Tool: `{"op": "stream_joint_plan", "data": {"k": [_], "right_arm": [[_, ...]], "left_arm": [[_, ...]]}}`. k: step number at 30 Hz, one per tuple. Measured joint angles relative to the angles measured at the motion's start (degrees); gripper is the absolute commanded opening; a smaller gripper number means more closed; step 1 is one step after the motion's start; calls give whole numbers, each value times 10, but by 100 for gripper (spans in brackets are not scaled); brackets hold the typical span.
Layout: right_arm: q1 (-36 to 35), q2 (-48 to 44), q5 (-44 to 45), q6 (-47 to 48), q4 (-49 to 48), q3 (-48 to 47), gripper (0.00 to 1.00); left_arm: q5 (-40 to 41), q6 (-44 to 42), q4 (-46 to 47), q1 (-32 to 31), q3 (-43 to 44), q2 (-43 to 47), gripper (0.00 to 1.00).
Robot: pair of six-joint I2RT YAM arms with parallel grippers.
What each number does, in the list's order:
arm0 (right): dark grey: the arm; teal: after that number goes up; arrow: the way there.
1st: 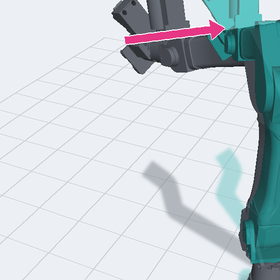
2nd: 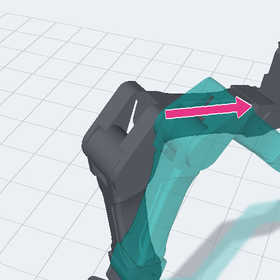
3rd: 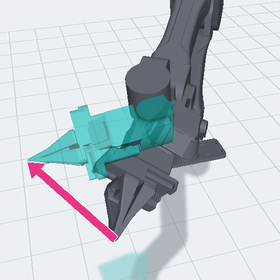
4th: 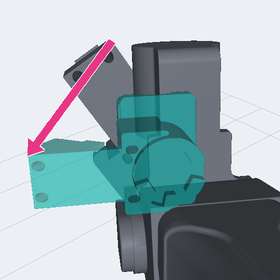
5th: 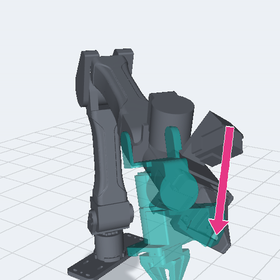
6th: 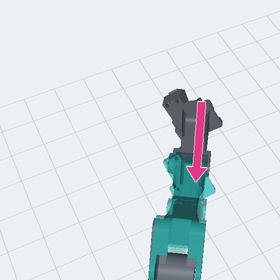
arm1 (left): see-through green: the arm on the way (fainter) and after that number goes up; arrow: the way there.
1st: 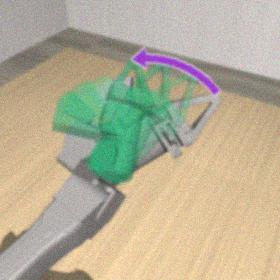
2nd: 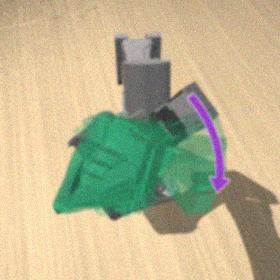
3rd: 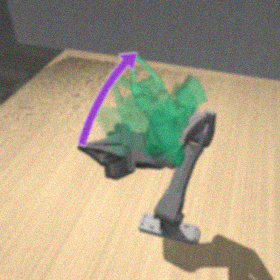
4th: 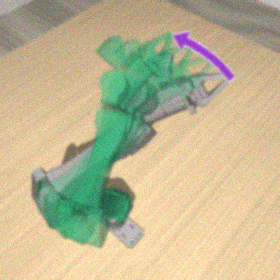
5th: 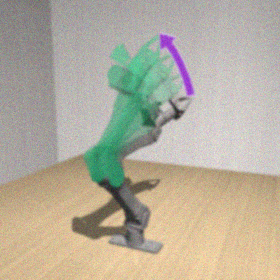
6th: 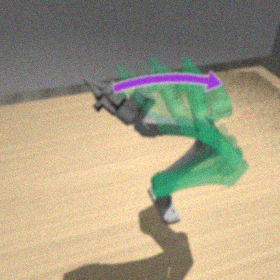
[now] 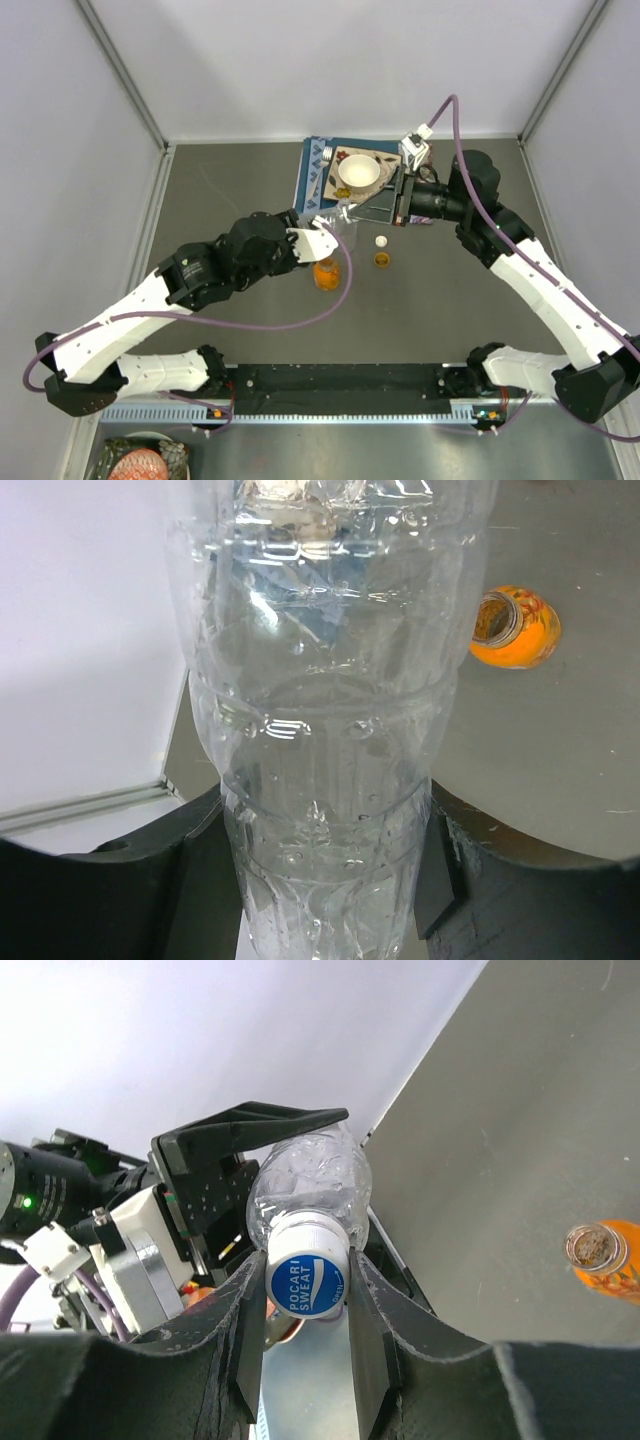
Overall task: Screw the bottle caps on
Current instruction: Screw the bottle cap onto the plastic bottle.
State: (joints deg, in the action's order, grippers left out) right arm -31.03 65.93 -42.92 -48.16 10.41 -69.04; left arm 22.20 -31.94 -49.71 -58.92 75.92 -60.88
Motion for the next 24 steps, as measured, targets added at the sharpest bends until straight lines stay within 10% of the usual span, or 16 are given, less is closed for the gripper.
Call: {"op": "stream_joint_plan", "data": {"k": [24], "right_arm": [[-31,59,103,51,132,-170,34]], "left_arm": [[28,64,78,-2,-14,1,39]]}}
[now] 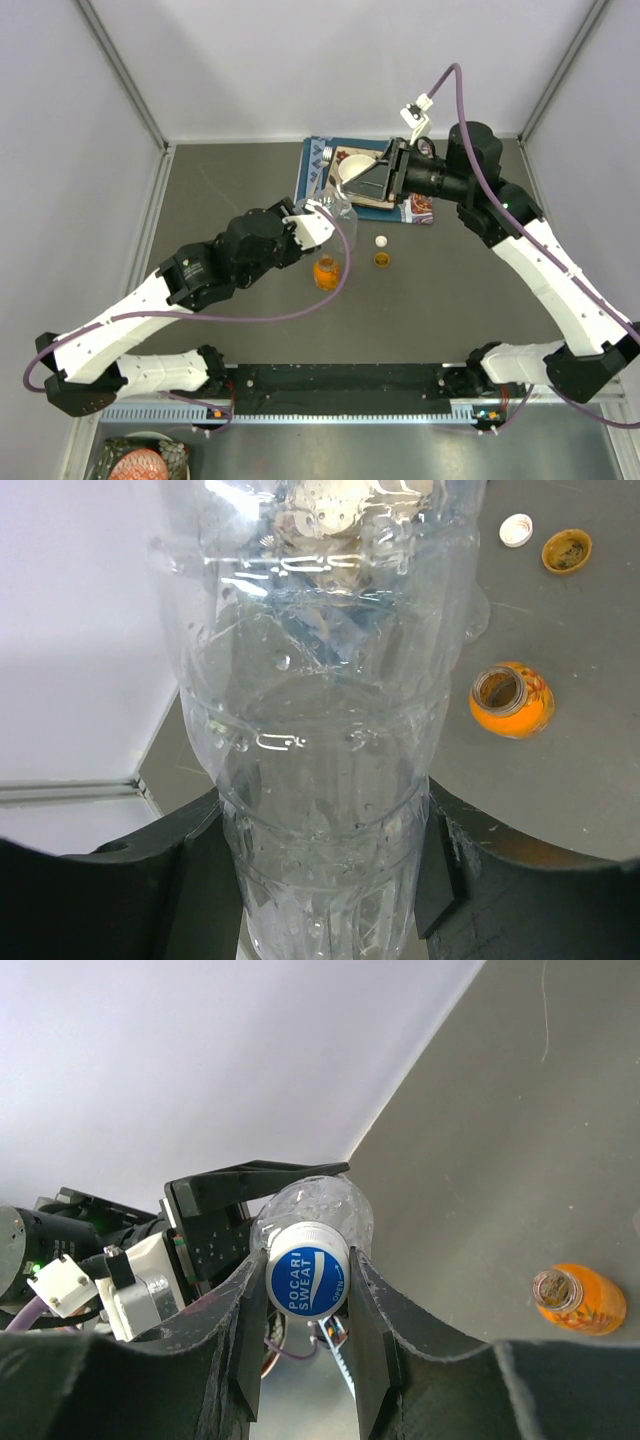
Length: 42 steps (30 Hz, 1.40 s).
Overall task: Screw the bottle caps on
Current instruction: Screw the bottle cap onto the plastic bottle.
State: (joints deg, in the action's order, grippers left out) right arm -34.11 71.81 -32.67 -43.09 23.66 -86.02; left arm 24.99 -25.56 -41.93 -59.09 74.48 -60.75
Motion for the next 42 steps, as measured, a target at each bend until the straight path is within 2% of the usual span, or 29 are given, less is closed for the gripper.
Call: {"op": "stream_joint_plan", "data": {"k": [4,6,9,22,24,31,35,40,42], "right_arm": [[-7,12,6,11,4,-23,37],[-8,15,7,16,3,-32,43],[-18,24,1,21,0,-46,46],[-31,54,-13,31,-1,-93,53],[-31,58,-14,37,5,-106,57],[-37,73,-21,71,46,-195,64],[-35,74,-27,85,55,-240,72],[-18,75,-32,101,59,-290,76],[1,75,-34,105,59,-305,80]], "left_arm": [[4,15,0,0,7,0,38],[4,18,0,0,12,0,38],[-17,17,21,-2,19,-2,38],[-67,20,45,-2,33,-3,36],[-74,22,54,1,33,-2,36],[-104,36,75,17,33,8,36],[-123,47,81,28,27,18,36],[-149,65,73,39,3,35,37],[-163,75,67,44,-3,39,38]]}}
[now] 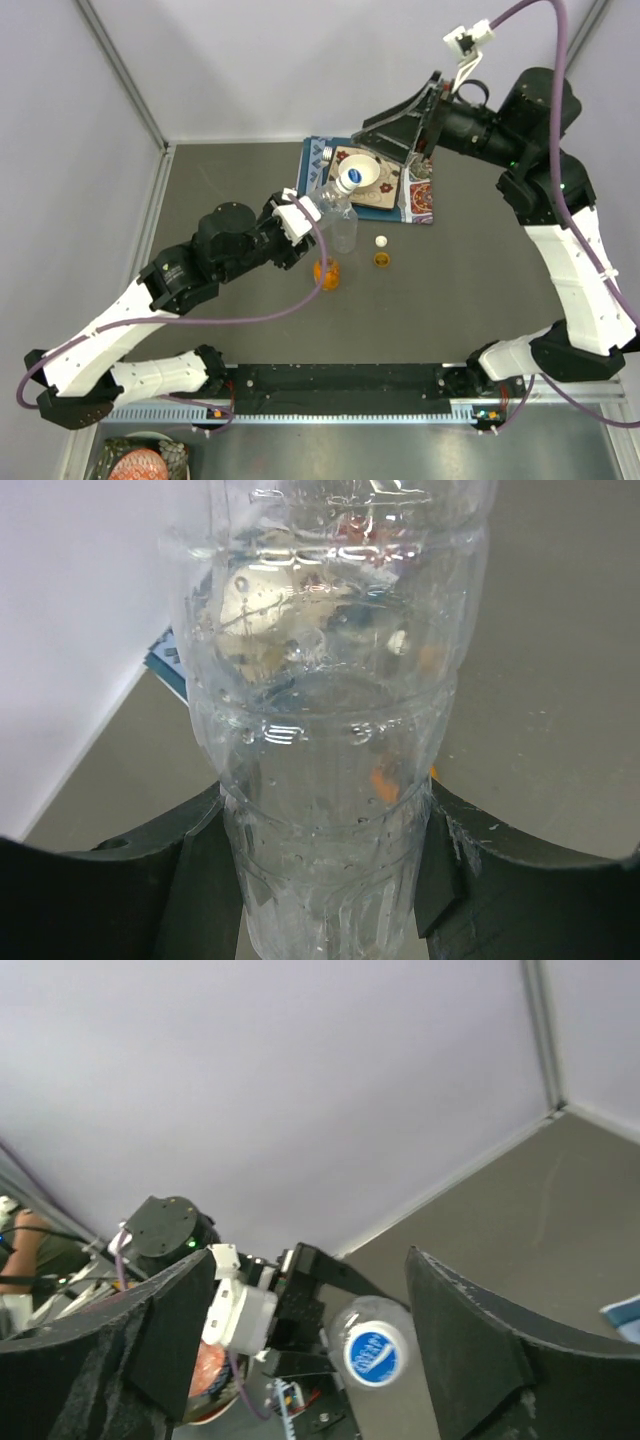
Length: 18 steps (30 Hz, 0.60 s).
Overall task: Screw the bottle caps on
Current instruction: Screw the bottle cap onto the plastic bottle.
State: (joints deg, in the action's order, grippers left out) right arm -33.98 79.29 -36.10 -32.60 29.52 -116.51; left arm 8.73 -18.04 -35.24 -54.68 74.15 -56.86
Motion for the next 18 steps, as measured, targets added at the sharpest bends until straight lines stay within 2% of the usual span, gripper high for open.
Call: {"op": "stream_joint_plan", "data": {"k": [3,10,14,18], "right_arm": [[26,0,-2,5,-3,-10,85],[62,-3,-9,41,-9,12,87],[72,-19,-22,63,-29,69,89],[77,-32,-55,81,-53,97,94]], "left_arm": [[-36,16,-13,7,-2,6,36],[-169,38,-25,17,1,32,34],[-251,71,15,31,-13,82,34],[-356,156,89,74,-32,105,32]]}}
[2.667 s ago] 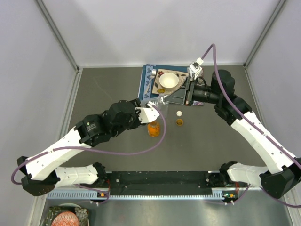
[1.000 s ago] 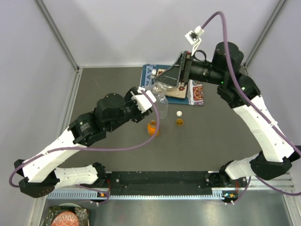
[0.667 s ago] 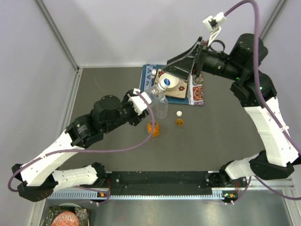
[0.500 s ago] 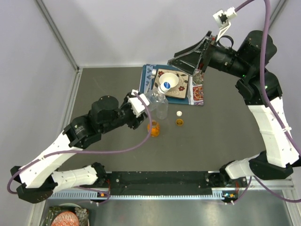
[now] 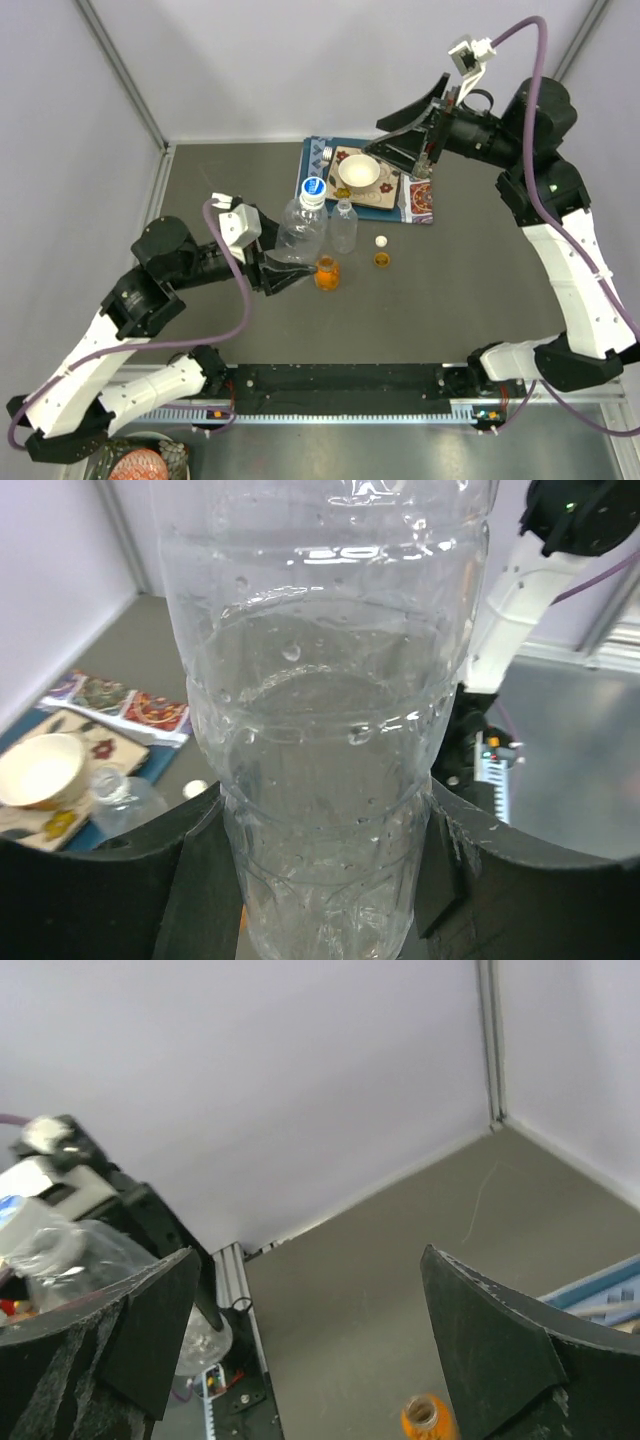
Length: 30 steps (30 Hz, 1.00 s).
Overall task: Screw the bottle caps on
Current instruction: Screw the bottle cap onto the plastic bottle.
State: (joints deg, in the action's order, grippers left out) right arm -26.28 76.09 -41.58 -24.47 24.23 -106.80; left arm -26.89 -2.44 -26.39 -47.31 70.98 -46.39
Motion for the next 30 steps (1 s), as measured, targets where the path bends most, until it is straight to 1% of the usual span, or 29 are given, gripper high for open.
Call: {"op": "stream_joint_plan", "data": {"k": [4,8,10,14,16,18,22,30], "right_arm": [[10,-16,-54,3,-56,10,99],[19,-43,-133,-39,-198,60,99],[23,-42,-172,-82,-290,76,99],[24,2,-243,-228,-528,94,99],[21,32,-267,-295,-622,97,99],[14,61,-292,-337,-681,97,99],[-14,80,-318,-341,-682,97,97],[-66,84,-346,-338,-680,82,93]], "left_arm": [[-98,85,105,34,-89,15,27],[-189,150,194,47,-145,-12,26],[-217,173,237,49,-161,-30,26],[-254,206,313,52,-187,-49,26],[-264,211,332,53,-191,-50,25],[-275,216,353,53,-191,-50,25],[-289,218,388,53,-191,-52,24],[-292,207,402,57,-192,-58,23]]}}
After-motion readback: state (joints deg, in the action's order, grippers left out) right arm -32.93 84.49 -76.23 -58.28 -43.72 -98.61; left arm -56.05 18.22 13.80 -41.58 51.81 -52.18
